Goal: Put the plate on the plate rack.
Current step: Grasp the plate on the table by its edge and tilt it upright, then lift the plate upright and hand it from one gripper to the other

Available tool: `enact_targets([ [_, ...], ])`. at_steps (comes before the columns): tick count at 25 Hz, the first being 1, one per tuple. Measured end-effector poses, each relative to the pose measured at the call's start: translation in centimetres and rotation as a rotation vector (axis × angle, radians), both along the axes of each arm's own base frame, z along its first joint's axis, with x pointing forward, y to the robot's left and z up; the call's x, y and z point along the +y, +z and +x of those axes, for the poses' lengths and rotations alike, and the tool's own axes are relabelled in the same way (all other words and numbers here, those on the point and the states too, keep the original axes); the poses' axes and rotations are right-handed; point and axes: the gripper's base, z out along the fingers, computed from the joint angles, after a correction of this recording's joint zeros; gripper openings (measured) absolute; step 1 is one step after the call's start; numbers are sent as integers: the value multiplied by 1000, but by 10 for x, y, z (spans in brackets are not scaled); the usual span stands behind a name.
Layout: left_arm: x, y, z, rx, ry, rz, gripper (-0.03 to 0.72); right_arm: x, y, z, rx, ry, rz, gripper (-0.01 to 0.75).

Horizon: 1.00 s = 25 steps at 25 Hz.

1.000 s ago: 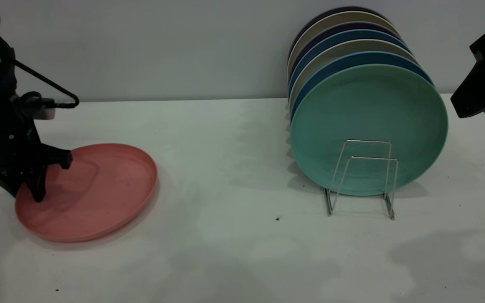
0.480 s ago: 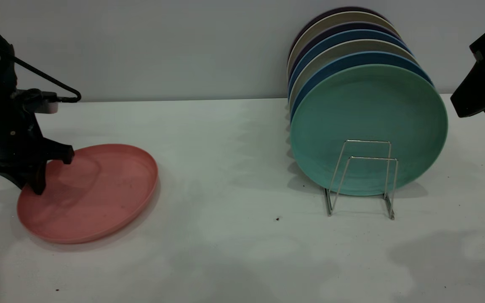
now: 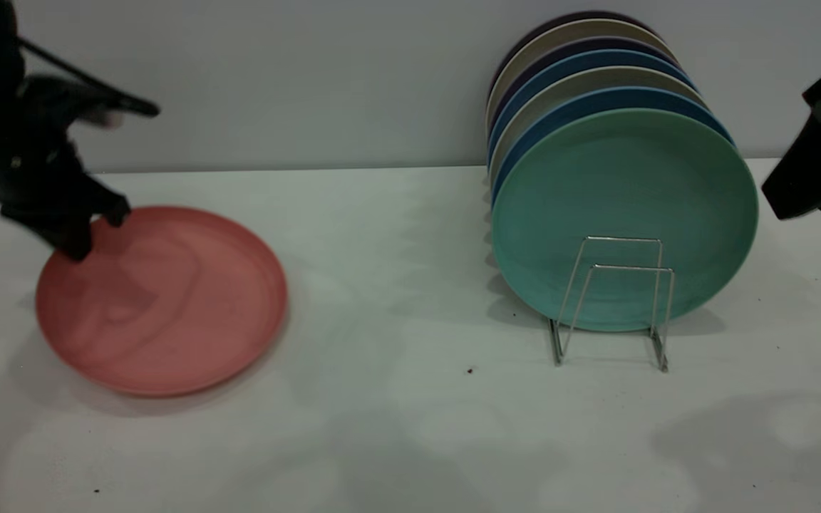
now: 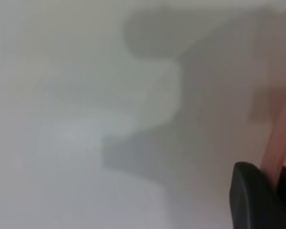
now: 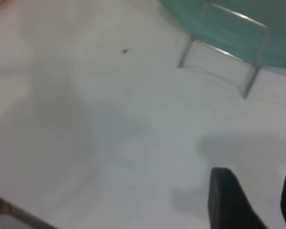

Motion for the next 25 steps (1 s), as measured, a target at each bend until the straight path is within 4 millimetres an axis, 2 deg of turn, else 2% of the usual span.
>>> enact_targets([
  [7,-52,29,-12,30,-304,12,22,17,12,11,20,169,88,293],
  [14,-98,67,-32,32,-551,-33,22,25,-1,17,39,270,115,302],
  [18,-124,87,-47,21,-657,-69,22,32,-13,21,82,315,169,368],
  [25,-162,110,-73,28,-810,-121,22,42,-37,31,149,338,260,500],
])
